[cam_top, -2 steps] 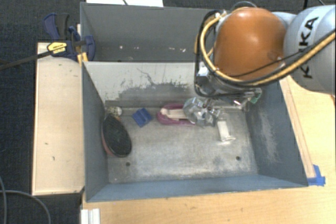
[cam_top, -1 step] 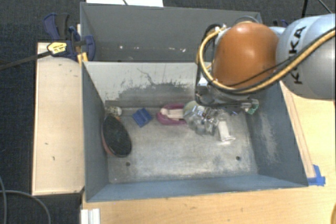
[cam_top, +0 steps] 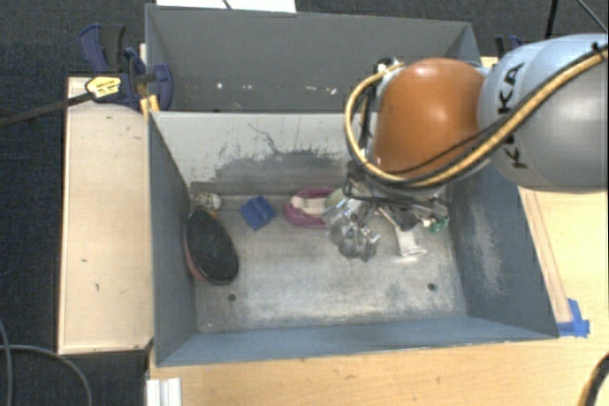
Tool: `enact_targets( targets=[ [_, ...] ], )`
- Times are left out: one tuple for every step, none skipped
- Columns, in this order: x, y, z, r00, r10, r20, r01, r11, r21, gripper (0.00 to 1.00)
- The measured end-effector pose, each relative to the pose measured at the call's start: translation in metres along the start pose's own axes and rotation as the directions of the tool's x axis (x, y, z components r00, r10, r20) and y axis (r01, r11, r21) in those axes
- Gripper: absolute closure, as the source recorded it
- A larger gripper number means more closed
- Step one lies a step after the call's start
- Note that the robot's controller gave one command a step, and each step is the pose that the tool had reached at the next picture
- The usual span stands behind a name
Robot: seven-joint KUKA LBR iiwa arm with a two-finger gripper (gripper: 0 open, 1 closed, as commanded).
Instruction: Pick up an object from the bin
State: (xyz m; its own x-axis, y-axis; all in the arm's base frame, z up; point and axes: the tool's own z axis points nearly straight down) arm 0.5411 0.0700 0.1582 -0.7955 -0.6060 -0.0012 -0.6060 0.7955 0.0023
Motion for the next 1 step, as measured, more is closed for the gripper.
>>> enact_targets(
  targets=[
    [0.0002,-0.0016,-0.0005,1.000,0.004,0.001,-0.004,1.000,0.002,0.00]
  ],
)
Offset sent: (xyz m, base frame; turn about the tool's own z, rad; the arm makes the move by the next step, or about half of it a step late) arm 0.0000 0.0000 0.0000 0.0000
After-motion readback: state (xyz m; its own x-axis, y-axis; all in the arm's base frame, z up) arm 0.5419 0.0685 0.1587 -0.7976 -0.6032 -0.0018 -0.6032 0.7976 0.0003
